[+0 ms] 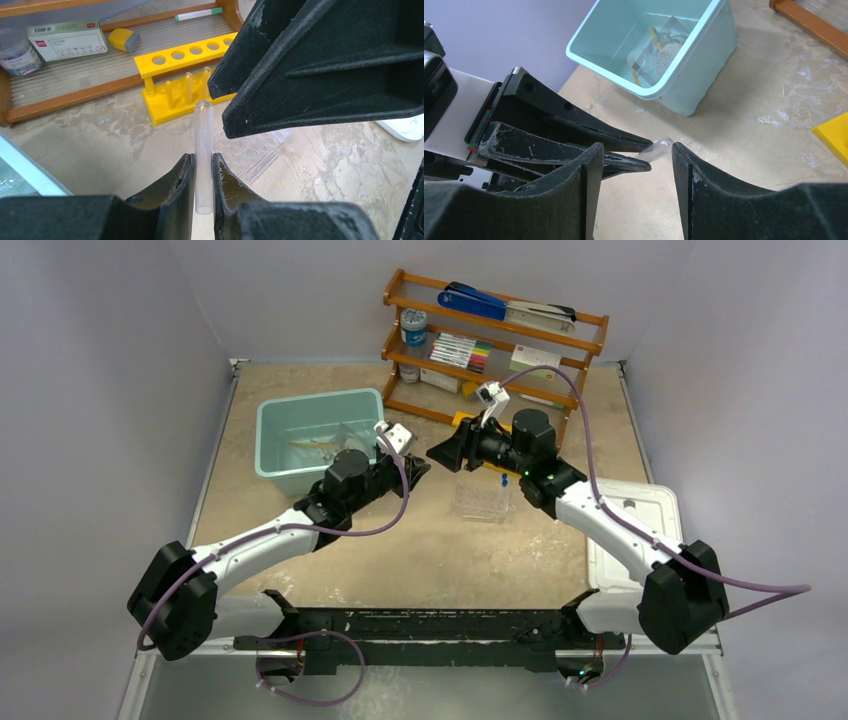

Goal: Organize the chemistry lab equipment

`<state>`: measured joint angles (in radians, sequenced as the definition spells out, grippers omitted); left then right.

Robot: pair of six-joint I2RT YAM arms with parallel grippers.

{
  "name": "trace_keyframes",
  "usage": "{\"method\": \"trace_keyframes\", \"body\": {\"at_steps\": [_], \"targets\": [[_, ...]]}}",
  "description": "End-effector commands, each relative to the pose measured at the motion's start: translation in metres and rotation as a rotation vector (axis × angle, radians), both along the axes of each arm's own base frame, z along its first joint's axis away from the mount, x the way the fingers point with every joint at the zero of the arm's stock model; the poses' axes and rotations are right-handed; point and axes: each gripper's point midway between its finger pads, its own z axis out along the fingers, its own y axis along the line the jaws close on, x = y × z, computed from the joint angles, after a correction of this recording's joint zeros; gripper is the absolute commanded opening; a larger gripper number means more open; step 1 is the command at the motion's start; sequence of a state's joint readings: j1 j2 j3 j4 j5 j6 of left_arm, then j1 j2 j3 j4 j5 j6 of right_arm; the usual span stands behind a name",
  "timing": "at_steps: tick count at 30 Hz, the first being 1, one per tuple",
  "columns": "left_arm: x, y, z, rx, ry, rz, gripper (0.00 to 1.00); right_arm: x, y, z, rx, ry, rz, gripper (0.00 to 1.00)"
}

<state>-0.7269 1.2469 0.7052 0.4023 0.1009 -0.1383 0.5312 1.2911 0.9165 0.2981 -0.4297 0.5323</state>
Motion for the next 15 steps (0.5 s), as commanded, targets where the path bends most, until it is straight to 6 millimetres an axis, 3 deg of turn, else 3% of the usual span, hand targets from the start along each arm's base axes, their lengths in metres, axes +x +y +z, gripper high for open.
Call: {"method": "trace_keyframes", "body": {"at_steps": [1, 15], "targets": [[-0.0025, 0.0017, 0.0227, -0.046, -0.057, -0.004, 0.12, 0.0011, 0.0094, 0.027, 0.046, -0.068, 0.035, 0.55], [-0.0074, 0.003, 0.0268, -0.059, -0.061, -0.014, 0.12, 0.0002, 0.0128, 0.0226, 0.046, -0.075, 0.05, 0.55]]}}
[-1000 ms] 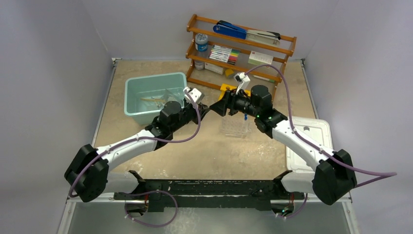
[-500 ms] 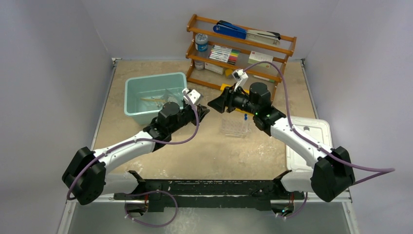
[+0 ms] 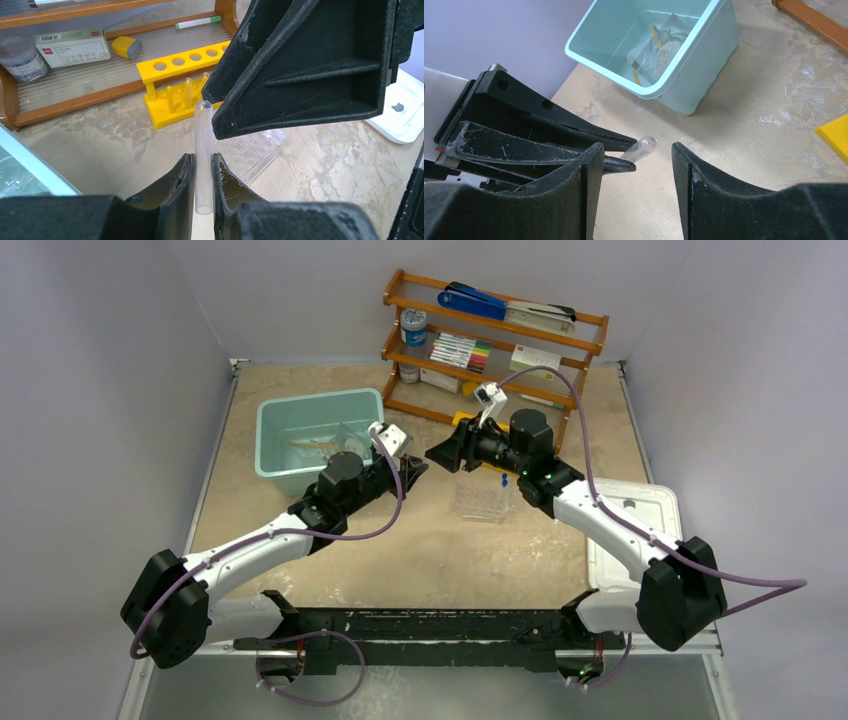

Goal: Organize the chemistry lab equipment

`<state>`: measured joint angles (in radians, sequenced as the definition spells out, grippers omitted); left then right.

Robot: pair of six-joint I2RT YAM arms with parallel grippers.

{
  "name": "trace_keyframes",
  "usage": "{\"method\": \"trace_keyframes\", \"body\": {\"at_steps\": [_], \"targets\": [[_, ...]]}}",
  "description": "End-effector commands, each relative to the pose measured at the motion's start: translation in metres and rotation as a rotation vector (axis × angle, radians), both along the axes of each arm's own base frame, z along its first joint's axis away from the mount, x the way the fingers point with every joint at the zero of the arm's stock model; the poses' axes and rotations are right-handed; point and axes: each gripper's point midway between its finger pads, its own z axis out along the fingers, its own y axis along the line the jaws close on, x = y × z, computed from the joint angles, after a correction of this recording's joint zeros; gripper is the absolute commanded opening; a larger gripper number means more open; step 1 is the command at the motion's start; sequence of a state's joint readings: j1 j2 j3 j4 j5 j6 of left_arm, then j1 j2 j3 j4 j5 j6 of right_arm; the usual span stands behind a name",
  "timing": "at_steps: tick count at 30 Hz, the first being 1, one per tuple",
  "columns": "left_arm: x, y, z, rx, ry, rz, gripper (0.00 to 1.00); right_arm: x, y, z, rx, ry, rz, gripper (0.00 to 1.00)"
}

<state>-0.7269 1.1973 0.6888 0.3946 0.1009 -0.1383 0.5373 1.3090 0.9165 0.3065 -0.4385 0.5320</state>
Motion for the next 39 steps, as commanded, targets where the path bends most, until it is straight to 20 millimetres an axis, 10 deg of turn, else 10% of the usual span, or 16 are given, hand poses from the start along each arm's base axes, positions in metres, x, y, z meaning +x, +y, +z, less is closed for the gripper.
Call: {"method": "trace_keyframes", "body": {"at_steps": [1, 33, 39], "targets": [[-0.002, -0.003, 0.019, -0.048, -0.042, -0.016, 0.12, 0.0, 0.01, 0.028, 0.054, -0.085, 0.039, 0.55], [0.0, 0.004, 0.015, -0.019, -0.04, 0.011, 0.15, 0.004, 0.012, 0.023, 0.029, -0.092, 0.028, 0.1], [0.0, 0.003, 0.016, -0.018, -0.037, 0.009, 0.27, 0.006, 0.008, 0.025, 0.02, -0.113, -0.001, 0.09]]}}
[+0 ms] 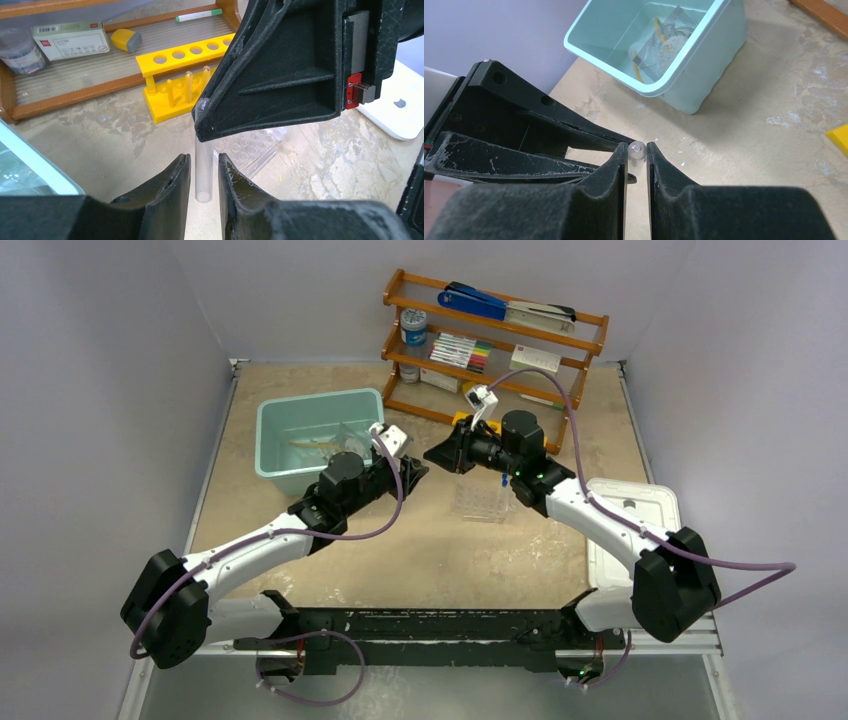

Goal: Organize the chemistry lab equipment

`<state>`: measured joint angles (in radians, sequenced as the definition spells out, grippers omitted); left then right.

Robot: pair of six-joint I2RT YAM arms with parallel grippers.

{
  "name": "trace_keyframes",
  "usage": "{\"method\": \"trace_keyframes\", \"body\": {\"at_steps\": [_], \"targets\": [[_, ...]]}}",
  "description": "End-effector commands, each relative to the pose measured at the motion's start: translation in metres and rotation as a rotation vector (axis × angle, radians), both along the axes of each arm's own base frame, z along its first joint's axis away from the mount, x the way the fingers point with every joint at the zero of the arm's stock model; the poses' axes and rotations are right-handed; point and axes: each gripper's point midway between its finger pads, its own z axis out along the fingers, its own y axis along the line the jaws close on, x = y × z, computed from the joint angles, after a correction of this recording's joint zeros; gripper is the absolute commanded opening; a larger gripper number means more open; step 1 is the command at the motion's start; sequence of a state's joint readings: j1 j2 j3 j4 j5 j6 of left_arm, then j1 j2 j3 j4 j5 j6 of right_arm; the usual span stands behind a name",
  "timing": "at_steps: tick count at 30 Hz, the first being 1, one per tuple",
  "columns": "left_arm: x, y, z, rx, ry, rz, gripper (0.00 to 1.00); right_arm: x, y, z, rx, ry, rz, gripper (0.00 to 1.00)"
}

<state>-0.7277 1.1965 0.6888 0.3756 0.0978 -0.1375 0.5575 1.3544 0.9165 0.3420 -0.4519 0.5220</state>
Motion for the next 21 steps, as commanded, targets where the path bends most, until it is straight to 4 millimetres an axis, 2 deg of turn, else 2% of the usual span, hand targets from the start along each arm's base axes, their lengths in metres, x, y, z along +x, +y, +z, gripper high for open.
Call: {"method": "trace_keyframes", "body": {"at_steps": [1, 5, 10, 15, 21], "targets": [[0.0, 0.002, 0.021, -0.033, -0.05, 0.004, 0.3, 0.007, -0.005, 0.036, 0.026, -0.118, -0.043, 0.09], [-0.002, 0.003, 0.026, -0.048, -0.049, 0.001, 0.37, 0.005, -0.008, 0.036, 0.023, -0.113, -0.056, 0.09], [-0.007, 0.007, 0.028, -0.078, -0.049, 0.01, 0.43, 0.019, -0.025, 0.041, -0.028, -0.15, -0.164, 0.09], [-0.01, 0.017, 0.033, -0.121, -0.053, 0.049, 0.44, 0.039, -0.051, 0.038, -0.098, -0.181, -0.299, 0.07], [-0.001, 0.035, 0.034, -0.173, -0.035, 0.177, 0.44, 0.059, -0.103, 0.021, -0.226, -0.246, -0.562, 0.05]]}}
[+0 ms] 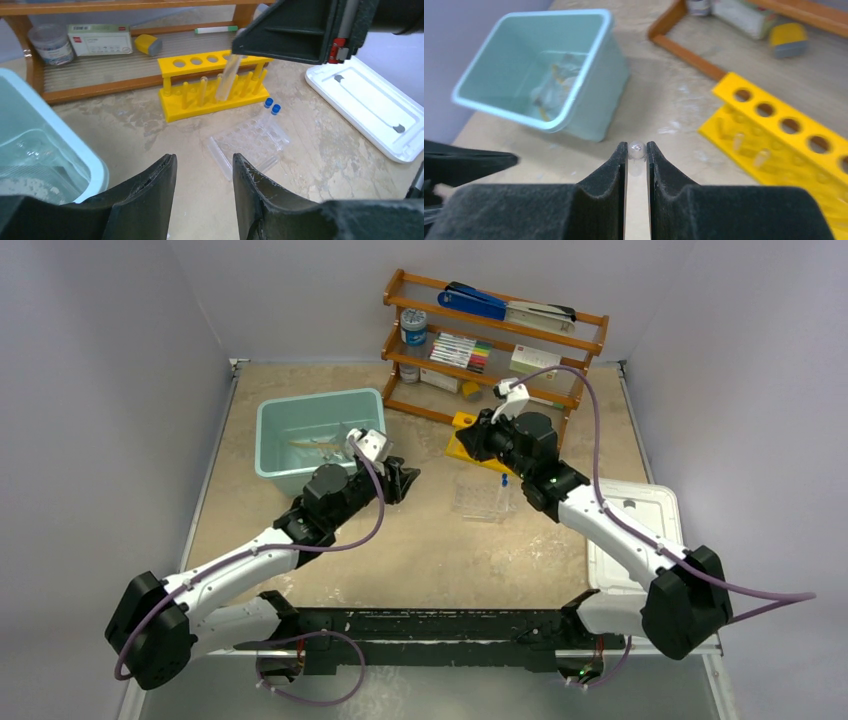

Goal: Organize the chemistry lab equipment

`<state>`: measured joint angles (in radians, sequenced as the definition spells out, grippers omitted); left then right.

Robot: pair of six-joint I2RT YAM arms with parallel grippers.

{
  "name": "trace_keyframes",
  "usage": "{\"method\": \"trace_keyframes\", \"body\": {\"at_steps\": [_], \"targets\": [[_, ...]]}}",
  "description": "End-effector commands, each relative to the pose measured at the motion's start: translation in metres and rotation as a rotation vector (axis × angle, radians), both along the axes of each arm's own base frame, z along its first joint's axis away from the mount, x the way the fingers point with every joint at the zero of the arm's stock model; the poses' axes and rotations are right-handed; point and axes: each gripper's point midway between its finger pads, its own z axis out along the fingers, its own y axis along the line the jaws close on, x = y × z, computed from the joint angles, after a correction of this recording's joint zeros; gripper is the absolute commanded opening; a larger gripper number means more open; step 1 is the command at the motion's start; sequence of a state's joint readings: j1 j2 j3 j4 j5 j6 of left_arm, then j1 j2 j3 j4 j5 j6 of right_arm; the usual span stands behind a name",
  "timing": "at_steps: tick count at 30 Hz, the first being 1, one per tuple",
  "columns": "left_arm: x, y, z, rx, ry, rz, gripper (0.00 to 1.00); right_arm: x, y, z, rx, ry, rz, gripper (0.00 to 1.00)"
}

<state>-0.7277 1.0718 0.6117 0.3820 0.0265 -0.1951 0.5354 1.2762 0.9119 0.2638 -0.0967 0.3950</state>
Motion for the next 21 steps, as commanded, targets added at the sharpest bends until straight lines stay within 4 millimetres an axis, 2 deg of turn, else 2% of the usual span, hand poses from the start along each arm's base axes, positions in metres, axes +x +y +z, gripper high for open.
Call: {"method": "trace_keyframes", "body": {"at_steps": [1, 7, 10, 14, 21], "targets": [[0.01, 0.015, 0.022, -0.111, -0.027, 0.121, 0.44, 0.017, -0.055, 0.015, -0.095, -0.133, -0.264, 0.05], [0.015, 0.019, 0.019, -0.13, -0.021, 0.16, 0.45, 0.018, -0.112, 0.008, -0.185, -0.205, -0.507, 0.05], [0.016, 0.017, 0.017, -0.136, -0.014, 0.161, 0.45, 0.018, -0.129, 0.002, -0.214, -0.212, -0.573, 0.05], [0.017, 0.016, 0.012, -0.136, -0.005, 0.159, 0.45, 0.021, -0.145, -0.01, -0.254, -0.201, -0.63, 0.05], [0.017, 0.017, 0.01, -0.133, 0.0, 0.166, 0.46, 0.023, -0.158, -0.026, -0.29, -0.179, -0.686, 0.05]]}}
